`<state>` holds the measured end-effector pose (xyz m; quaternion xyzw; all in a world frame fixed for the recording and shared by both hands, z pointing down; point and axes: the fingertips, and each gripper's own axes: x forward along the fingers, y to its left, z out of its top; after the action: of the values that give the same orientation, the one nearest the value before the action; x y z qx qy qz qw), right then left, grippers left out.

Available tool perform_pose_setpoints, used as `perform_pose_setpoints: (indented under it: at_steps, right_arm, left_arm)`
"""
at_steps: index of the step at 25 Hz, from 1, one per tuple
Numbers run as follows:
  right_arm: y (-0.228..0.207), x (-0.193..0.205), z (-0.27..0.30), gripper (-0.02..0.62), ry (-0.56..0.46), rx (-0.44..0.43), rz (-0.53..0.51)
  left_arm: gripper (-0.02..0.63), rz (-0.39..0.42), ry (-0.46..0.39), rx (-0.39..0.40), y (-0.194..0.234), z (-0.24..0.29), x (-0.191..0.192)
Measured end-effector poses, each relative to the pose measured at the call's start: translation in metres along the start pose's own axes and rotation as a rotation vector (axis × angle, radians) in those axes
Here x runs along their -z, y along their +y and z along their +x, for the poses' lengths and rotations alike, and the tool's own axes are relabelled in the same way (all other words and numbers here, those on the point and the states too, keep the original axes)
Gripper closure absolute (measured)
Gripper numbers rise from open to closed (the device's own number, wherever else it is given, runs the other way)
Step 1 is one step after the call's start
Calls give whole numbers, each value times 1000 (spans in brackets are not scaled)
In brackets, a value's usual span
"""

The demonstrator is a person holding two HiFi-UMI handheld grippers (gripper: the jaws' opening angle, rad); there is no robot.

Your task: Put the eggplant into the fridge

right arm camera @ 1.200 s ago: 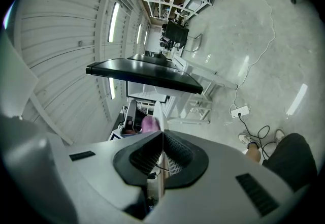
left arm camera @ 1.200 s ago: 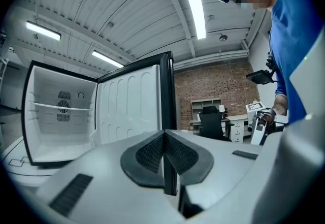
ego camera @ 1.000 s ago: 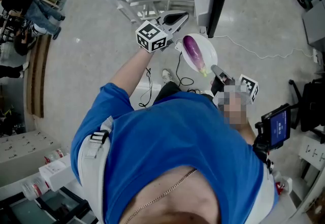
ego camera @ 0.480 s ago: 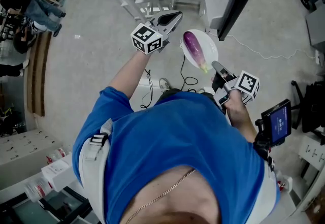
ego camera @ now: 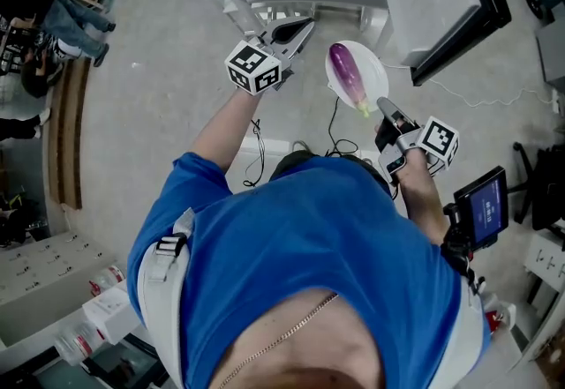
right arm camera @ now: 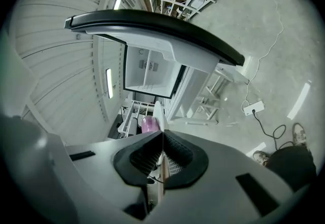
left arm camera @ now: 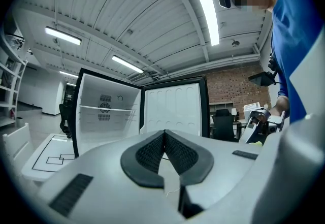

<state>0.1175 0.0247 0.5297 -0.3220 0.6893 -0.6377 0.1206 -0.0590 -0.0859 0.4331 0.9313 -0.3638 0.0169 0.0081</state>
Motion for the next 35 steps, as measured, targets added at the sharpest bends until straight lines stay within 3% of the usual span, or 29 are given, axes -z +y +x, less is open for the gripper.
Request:
perform_pose_setpoints:
  at_steps: [16, 23, 31, 35]
  right_arm:
    - [38, 14, 110, 584, -128, 14, 44]
    - [48, -12, 148, 584, -180, -2, 43]
    - [80, -38, 149, 584, -262, -28, 32]
    - [91, -72, 168, 584, -298, -40, 29]
  left_arm:
    - [598, -36, 21, 2, 78, -110, 15]
    - [598, -74, 14, -25, 103, -128, 25]
    - [598, -85, -4, -44, 101, -144, 7]
    - [598, -89, -8, -53, 122, -130, 5]
